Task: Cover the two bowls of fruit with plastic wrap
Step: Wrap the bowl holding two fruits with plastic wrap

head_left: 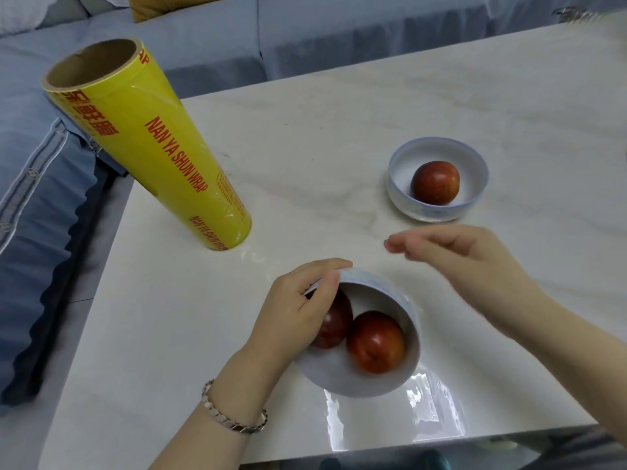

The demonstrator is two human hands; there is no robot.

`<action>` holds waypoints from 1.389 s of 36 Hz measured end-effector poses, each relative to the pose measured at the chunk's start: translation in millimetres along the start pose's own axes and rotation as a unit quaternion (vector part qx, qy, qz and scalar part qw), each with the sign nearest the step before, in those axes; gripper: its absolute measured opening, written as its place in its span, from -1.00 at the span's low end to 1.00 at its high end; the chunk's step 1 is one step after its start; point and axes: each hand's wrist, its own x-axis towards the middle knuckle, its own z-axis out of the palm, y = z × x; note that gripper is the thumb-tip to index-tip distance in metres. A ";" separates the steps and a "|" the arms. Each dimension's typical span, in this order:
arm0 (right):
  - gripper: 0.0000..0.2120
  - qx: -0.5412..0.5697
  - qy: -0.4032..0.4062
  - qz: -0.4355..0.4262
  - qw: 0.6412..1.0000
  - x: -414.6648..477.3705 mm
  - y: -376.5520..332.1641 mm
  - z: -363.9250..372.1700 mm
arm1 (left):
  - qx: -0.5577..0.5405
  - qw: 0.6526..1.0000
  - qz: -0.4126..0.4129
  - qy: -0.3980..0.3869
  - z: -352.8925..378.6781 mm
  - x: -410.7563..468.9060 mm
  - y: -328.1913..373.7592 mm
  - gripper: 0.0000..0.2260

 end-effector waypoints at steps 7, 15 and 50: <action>-0.75 -0.119 -0.086 -0.002 0.989 -8.2 15.8 30.2 | -0.012 0.998 -0.037 0.045 -2.1 -2.0 -1.8 -0.76; -0.49 0.010 -0.062 0.081 0.995 -1.7 34.4 27.0 | -0.091 0.977 -0.134 0.136 -4.3 0.2 1.7 -0.76; -0.75 -0.051 -0.076 0.173 0.981 41.1 4.2 21.3 | -0.040 0.991 -0.122 0.031 6.0 -8.5 0.2 -0.78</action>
